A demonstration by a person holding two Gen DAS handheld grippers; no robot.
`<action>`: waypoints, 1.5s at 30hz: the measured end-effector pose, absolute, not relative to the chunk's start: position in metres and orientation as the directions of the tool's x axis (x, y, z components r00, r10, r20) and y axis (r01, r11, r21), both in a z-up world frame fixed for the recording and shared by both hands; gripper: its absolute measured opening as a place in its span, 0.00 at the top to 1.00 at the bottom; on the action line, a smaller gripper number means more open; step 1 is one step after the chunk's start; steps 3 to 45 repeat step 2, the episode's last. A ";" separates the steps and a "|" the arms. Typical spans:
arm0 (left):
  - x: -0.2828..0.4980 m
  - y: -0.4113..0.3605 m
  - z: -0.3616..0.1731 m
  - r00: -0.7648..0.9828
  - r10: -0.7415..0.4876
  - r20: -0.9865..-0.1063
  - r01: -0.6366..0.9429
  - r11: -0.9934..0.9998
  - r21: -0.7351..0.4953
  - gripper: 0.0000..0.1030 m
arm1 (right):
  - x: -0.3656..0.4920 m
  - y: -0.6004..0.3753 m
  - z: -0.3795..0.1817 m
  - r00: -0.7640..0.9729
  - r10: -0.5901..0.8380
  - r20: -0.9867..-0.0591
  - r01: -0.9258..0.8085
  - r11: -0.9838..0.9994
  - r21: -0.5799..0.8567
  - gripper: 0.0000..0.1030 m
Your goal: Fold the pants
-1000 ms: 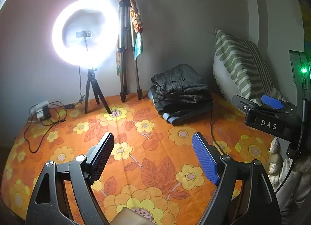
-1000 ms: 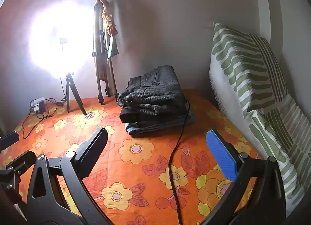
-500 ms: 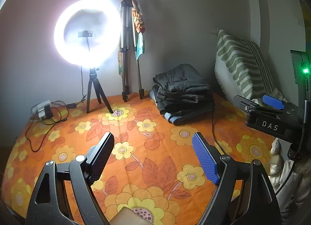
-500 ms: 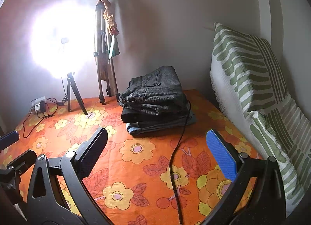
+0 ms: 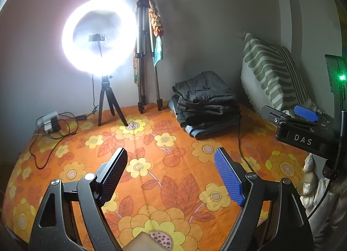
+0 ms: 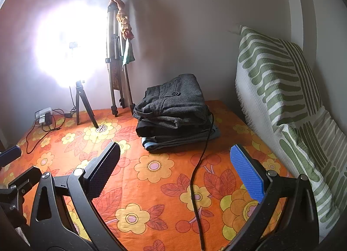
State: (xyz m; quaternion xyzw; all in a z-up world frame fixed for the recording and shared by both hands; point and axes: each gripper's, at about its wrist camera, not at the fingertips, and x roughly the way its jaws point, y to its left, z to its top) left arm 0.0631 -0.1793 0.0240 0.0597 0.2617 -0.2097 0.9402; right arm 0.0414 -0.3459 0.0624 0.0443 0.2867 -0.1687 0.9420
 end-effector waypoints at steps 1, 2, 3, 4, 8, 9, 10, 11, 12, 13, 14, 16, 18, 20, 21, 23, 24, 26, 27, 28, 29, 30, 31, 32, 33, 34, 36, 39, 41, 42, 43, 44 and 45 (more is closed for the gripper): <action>0.063 -0.178 0.024 0.774 -0.362 -0.519 0.424 0.905 0.002 0.20 | 0.043 -0.345 0.063 0.779 -0.290 -0.555 0.341 0.940 -0.013 0.00; 0.064 -0.177 0.024 0.774 -0.359 -0.522 0.422 0.907 0.002 0.20 | 0.045 -0.344 0.064 0.780 -0.289 -0.556 0.340 0.940 -0.013 0.00; 0.064 -0.177 0.024 0.774 -0.359 -0.522 0.422 0.907 0.002 0.20 | 0.045 -0.344 0.064 0.780 -0.289 -0.556 0.340 0.940 -0.013 0.00; 0.064 -0.177 0.024 0.774 -0.359 -0.522 0.422 0.907 0.002 0.20 | 0.045 -0.344 0.064 0.780 -0.289 -0.556 0.340 0.940 -0.013 0.00; 0.064 -0.177 0.024 0.774 -0.359 -0.522 0.422 0.907 0.002 0.20 | 0.045 -0.344 0.064 0.780 -0.289 -0.556 0.340 0.940 -0.013 0.00; 0.064 -0.177 0.024 0.774 -0.359 -0.522 0.422 0.907 0.002 0.20 | 0.045 -0.344 0.064 0.780 -0.289 -0.556 0.340 0.940 -0.013 0.00; 0.064 -0.177 0.024 0.774 -0.359 -0.522 0.422 0.907 0.002 0.20 | 0.045 -0.344 0.064 0.780 -0.289 -0.556 0.340 0.940 -0.013 0.00; 0.064 -0.177 0.024 0.774 -0.359 -0.522 0.422 0.907 0.002 0.20 | 0.045 -0.344 0.064 0.780 -0.289 -0.556 0.340 0.940 -0.013 0.00; 0.064 -0.177 0.024 0.774 -0.359 -0.522 0.422 0.907 0.002 0.20 | 0.045 -0.344 0.064 0.780 -0.289 -0.556 0.340 0.940 -0.013 0.00; 0.064 -0.177 0.024 0.774 -0.359 -0.522 0.422 0.907 0.002 0.20 | 0.045 -0.344 0.064 0.780 -0.289 -0.556 0.340 0.940 -0.013 0.00; 0.064 -0.177 0.024 0.774 -0.359 -0.522 0.422 0.907 0.002 0.20 | 0.045 -0.344 0.064 0.780 -0.289 -0.556 0.340 0.940 -0.013 0.00; 0.064 -0.177 0.024 0.774 -0.359 -0.522 0.422 0.907 0.002 0.20 | 0.045 -0.344 0.064 0.780 -0.289 -0.556 0.340 0.940 -0.013 0.00; 0.064 -0.177 0.024 0.774 -0.359 -0.522 0.422 0.907 0.002 0.20 | 0.045 -0.344 0.064 0.780 -0.289 -0.556 0.340 0.940 -0.013 0.00; 0.064 -0.177 0.024 0.774 -0.359 -0.522 0.422 0.907 0.002 0.20 | 0.045 -0.344 0.064 0.780 -0.289 -0.556 0.340 0.940 -0.013 0.00; 0.064 -0.177 0.024 0.774 -0.359 -0.522 0.422 0.907 0.002 0.20 | 0.045 -0.344 0.064 0.780 -0.289 -0.556 0.340 0.940 -0.013 0.00; 0.064 -0.177 0.024 0.774 -0.359 -0.522 0.422 0.907 0.002 0.20 | 0.045 -0.344 0.064 0.780 -0.289 -0.556 0.340 0.940 -0.013 0.00; 0.064 -0.177 0.024 0.774 -0.359 -0.522 0.422 0.907 0.002 0.20 | 0.045 -0.344 0.064 0.780 -0.289 -0.556 0.340 0.940 -0.013 0.00; 0.064 -0.177 0.024 0.774 -0.359 -0.522 0.422 0.907 0.002 0.20 | 0.045 -0.344 0.064 0.780 -0.289 -0.556 0.340 0.940 -0.013 0.00; 0.064 -0.177 0.024 0.774 -0.359 -0.522 0.422 0.907 0.002 0.20 | 0.045 -0.344 0.064 0.780 -0.289 -0.556 0.340 0.940 -0.013 0.00; 0.064 -0.177 0.024 0.774 -0.359 -0.522 0.422 0.907 0.002 0.20 | 0.045 -0.344 0.064 0.780 -0.289 -0.556 0.340 0.940 -0.013 0.00; 0.064 -0.177 0.024 0.774 -0.359 -0.522 0.422 0.907 0.002 0.20 | 0.045 -0.344 0.064 0.780 -0.289 -0.556 0.340 0.940 -0.013 0.00; 0.064 -0.177 0.024 0.774 -0.359 -0.522 0.422 0.907 0.002 0.20 | 0.045 -0.344 0.064 0.780 -0.289 -0.556 0.340 0.940 -0.013 0.00; 0.064 -0.177 0.024 0.774 -0.359 -0.522 0.422 0.907 0.002 0.20 | 0.045 -0.344 0.064 0.780 -0.289 -0.556 0.340 0.940 -0.013 0.00; 0.064 -0.177 0.024 0.774 -0.359 -0.522 0.422 0.907 0.002 0.20 | 0.045 -0.344 0.064 0.780 -0.289 -0.556 0.340 0.940 -0.013 0.00; 0.064 -0.177 0.024 0.774 -0.359 -0.522 0.422 0.907 0.002 0.20 | 0.045 -0.344 0.064 0.780 -0.289 -0.556 0.340 0.940 -0.013 0.00; 0.064 -0.177 0.024 0.774 -0.359 -0.522 0.422 0.907 0.002 0.20 | 0.045 -0.344 0.064 0.780 -0.289 -0.556 0.340 0.940 -0.013 0.00; 0.064 -0.177 0.024 0.774 -0.359 -0.522 0.422 0.907 0.002 0.20 | 0.045 -0.344 0.064 0.780 -0.289 -0.556 0.340 0.940 -0.013 0.00; 0.064 -0.177 0.024 0.774 -0.359 -0.522 0.422 0.907 0.002 0.20 | 0.045 -0.344 0.064 0.780 -0.289 -0.556 0.340 0.940 -0.013 0.00; 0.064 -0.177 0.024 0.774 -0.359 -0.522 0.422 0.907 0.002 0.20 | 0.045 -0.344 0.064 0.780 -0.289 -0.556 0.340 0.940 -0.013 0.00; 0.064 -0.177 0.024 0.774 -0.359 -0.522 0.422 0.907 0.002 0.20 | 0.045 -0.344 0.064 0.780 -0.289 -0.556 0.340 0.940 -0.013 0.00; 0.064 -0.177 0.024 0.774 -0.359 -0.522 0.422 0.907 0.002 0.20 | 0.045 -0.344 0.064 0.780 -0.289 -0.556 0.340 0.940 -0.013 0.00; 0.064 -0.177 0.024 0.774 -0.359 -0.522 0.422 0.907 0.002 0.20 | 0.045 -0.344 0.064 0.780 -0.289 -0.556 0.340 0.940 -0.013 0.00; 0.064 -0.177 0.024 0.774 -0.359 -0.522 0.422 0.907 0.002 0.20 | 0.045 -0.344 0.064 0.780 -0.289 -0.556 0.340 0.940 -0.013 0.00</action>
